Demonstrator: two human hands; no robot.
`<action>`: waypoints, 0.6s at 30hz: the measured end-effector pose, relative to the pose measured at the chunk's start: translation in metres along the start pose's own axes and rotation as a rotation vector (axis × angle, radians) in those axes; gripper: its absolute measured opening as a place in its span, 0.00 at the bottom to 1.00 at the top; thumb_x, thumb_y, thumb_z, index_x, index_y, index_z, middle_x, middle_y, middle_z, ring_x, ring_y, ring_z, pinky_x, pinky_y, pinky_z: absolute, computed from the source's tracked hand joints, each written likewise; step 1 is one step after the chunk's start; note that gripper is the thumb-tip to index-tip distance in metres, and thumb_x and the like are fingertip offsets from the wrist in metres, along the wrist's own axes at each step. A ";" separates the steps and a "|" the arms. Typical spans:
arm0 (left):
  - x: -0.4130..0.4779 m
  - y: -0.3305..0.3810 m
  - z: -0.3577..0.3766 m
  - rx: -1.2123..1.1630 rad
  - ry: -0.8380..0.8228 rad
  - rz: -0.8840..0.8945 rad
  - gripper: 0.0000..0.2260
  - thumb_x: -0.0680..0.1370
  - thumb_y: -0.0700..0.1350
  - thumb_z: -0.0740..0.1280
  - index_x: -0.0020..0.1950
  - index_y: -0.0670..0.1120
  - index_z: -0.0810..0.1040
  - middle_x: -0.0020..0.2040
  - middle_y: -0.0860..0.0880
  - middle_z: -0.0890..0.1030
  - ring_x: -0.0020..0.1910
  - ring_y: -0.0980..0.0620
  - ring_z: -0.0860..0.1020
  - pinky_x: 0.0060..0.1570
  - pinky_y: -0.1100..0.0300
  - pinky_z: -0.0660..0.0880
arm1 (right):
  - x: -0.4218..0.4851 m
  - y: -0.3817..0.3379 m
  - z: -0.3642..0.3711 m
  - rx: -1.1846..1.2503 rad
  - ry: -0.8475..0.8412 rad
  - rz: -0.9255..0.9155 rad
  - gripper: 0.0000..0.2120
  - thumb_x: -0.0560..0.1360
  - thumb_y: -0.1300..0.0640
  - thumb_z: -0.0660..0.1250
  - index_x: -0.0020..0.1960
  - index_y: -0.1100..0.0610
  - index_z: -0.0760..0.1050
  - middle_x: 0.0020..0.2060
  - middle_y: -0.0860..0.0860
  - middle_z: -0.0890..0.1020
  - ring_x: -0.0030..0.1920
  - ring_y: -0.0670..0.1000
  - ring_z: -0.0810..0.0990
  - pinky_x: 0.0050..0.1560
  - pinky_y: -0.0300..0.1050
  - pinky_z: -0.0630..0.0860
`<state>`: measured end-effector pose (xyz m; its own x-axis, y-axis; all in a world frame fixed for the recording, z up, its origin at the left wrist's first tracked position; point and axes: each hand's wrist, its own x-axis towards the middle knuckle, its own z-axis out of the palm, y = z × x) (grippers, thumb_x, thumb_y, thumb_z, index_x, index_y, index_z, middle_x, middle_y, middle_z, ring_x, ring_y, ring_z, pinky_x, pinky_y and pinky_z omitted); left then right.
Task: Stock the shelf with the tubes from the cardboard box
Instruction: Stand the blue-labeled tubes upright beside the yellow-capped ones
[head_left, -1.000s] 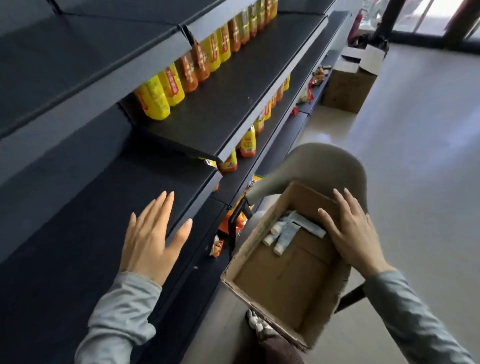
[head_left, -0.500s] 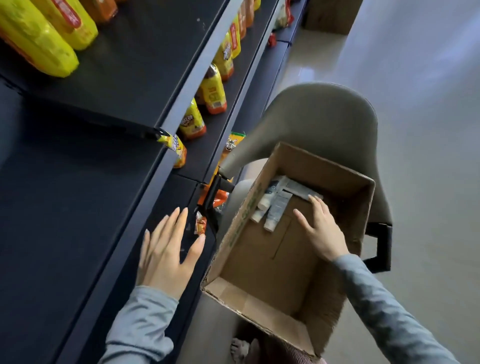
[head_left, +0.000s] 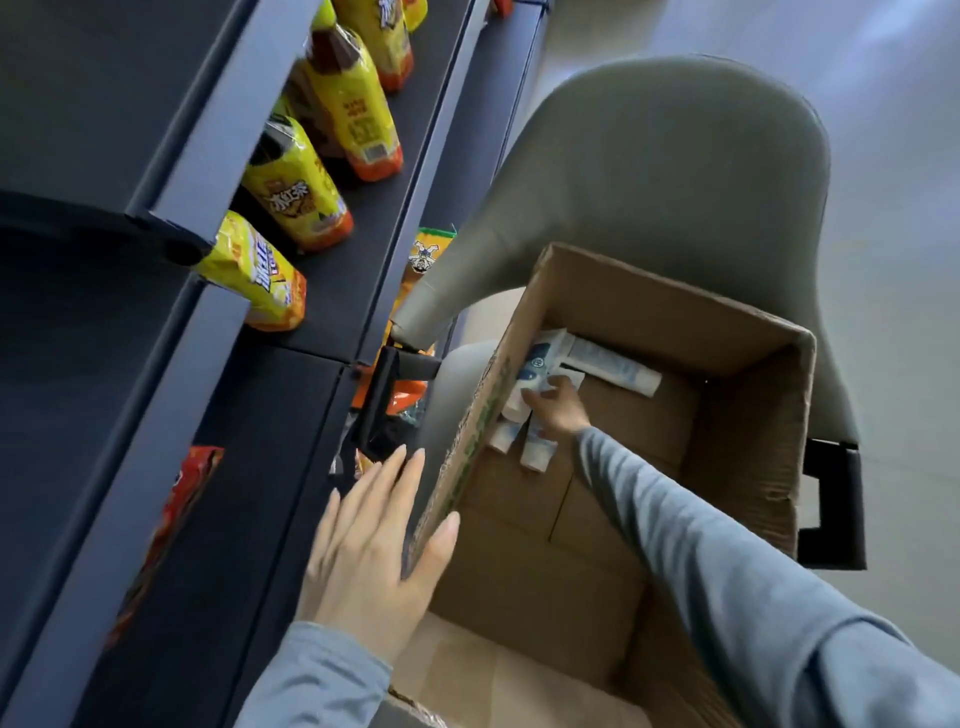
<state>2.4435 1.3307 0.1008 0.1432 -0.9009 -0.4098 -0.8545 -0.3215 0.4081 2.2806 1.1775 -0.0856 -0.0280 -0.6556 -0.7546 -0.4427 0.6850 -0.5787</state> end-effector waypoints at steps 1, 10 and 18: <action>0.001 0.001 0.003 -0.011 -0.011 -0.001 0.33 0.63 0.69 0.35 0.67 0.62 0.42 0.71 0.65 0.47 0.71 0.66 0.47 0.72 0.63 0.40 | 0.004 -0.001 0.005 0.012 0.012 -0.005 0.26 0.77 0.53 0.65 0.69 0.62 0.61 0.65 0.59 0.73 0.62 0.60 0.74 0.60 0.55 0.74; 0.008 0.008 0.015 -0.143 0.001 -0.018 0.32 0.64 0.70 0.40 0.68 0.64 0.49 0.67 0.69 0.51 0.67 0.70 0.53 0.72 0.61 0.49 | 0.026 -0.006 0.004 0.186 -0.023 0.146 0.21 0.75 0.55 0.68 0.64 0.63 0.69 0.58 0.60 0.78 0.52 0.60 0.79 0.47 0.54 0.79; 0.019 0.016 0.018 -0.265 0.058 0.025 0.33 0.68 0.67 0.48 0.70 0.56 0.65 0.64 0.68 0.61 0.64 0.66 0.60 0.64 0.66 0.57 | -0.019 0.019 -0.043 0.592 -0.266 0.275 0.12 0.76 0.60 0.67 0.57 0.65 0.73 0.43 0.59 0.82 0.39 0.54 0.84 0.33 0.45 0.82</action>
<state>2.4236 1.3132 0.0850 0.1587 -0.9222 -0.3526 -0.6988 -0.3572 0.6198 2.2344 1.1895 -0.0697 0.1846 -0.3857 -0.9040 0.1135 0.9220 -0.3702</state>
